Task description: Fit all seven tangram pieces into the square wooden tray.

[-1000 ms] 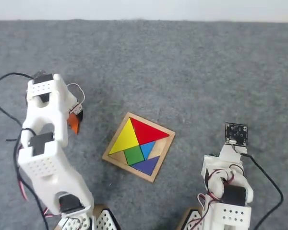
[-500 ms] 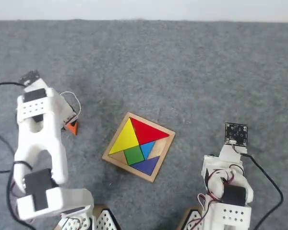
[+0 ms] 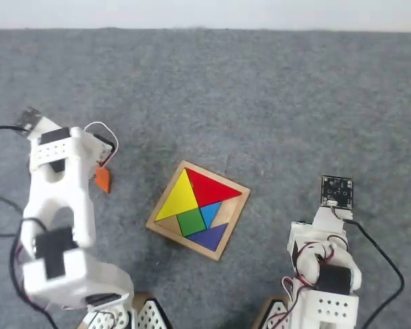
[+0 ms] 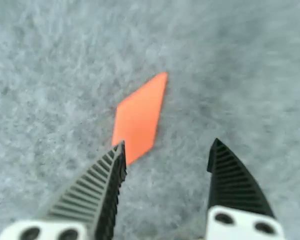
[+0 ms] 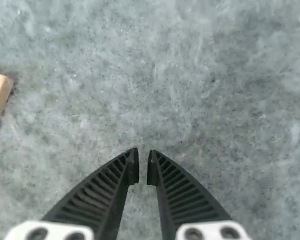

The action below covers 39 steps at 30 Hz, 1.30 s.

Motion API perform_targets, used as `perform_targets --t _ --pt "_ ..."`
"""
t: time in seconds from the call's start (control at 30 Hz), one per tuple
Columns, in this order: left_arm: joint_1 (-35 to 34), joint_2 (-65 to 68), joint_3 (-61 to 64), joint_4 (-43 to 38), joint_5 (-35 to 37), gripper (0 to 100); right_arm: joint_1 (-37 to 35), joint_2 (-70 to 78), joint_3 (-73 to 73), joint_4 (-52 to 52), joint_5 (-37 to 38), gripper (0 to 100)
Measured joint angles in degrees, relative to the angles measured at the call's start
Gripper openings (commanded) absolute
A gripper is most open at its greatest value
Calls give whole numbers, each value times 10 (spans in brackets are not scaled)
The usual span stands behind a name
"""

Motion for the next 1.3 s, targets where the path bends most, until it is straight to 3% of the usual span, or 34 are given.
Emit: perform_targets --t 0.33,0.67,0.87,1.3 --pt "-16 222 -220 142 6 258 0 0 0 0 0 48" --pt "-15 323 -360 242 6 209 0 0 0 0 0 48" --pt "-11 331 -374 246 0 125 0 0 0 0 0 48" --pt "-11 305 -353 262 -61 85 0 0 0 0 0 48"
